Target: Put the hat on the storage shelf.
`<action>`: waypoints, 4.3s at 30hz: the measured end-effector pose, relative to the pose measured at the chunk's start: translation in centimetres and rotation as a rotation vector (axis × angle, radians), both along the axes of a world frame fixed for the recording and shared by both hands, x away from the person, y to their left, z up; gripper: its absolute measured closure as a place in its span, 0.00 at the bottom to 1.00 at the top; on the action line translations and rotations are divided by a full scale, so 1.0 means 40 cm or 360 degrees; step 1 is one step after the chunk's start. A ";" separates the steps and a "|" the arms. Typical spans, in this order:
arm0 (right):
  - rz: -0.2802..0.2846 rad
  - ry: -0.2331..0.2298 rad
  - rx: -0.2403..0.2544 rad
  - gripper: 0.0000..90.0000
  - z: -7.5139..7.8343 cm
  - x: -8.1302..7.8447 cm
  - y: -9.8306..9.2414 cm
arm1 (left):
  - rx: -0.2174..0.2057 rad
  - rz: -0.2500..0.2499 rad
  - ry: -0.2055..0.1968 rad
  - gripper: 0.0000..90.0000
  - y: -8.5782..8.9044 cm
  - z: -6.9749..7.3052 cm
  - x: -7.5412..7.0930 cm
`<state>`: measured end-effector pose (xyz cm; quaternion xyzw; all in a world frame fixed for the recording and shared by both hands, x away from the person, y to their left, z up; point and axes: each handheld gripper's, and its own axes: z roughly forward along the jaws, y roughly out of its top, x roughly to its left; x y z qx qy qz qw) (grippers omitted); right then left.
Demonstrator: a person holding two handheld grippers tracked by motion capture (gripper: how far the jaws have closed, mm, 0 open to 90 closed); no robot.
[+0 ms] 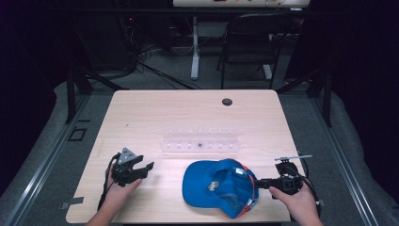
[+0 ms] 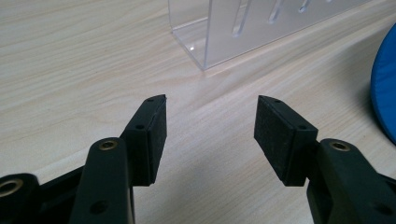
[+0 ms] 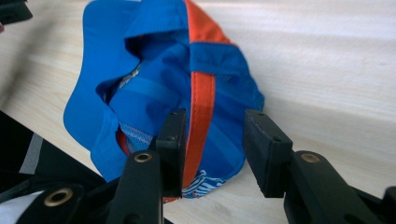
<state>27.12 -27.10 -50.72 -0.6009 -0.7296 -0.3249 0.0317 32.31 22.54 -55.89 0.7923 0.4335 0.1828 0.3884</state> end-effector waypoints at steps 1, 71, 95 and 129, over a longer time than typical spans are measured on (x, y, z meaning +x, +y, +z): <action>0.0004 0.0015 -0.0003 0.67 -0.003 -0.001 0.002 | 0.0001 0.0000 -0.0001 0.50 0.000 0.000 0.000; 0.0055 0.0264 0.0177 0.86 0.024 0.034 0.031 | 0.0007 -0.0002 -0.0005 0.51 -0.002 0.000 -0.001; 0.0077 0.0317 -0.0105 0.86 0.179 0.087 0.085 | 0.0011 -0.0014 0.0001 0.51 -0.004 0.000 -0.001; -0.0070 0.0457 -0.0200 0.87 0.331 0.173 0.080 | 0.0005 -0.0013 -0.0001 0.51 -0.004 -0.001 -0.001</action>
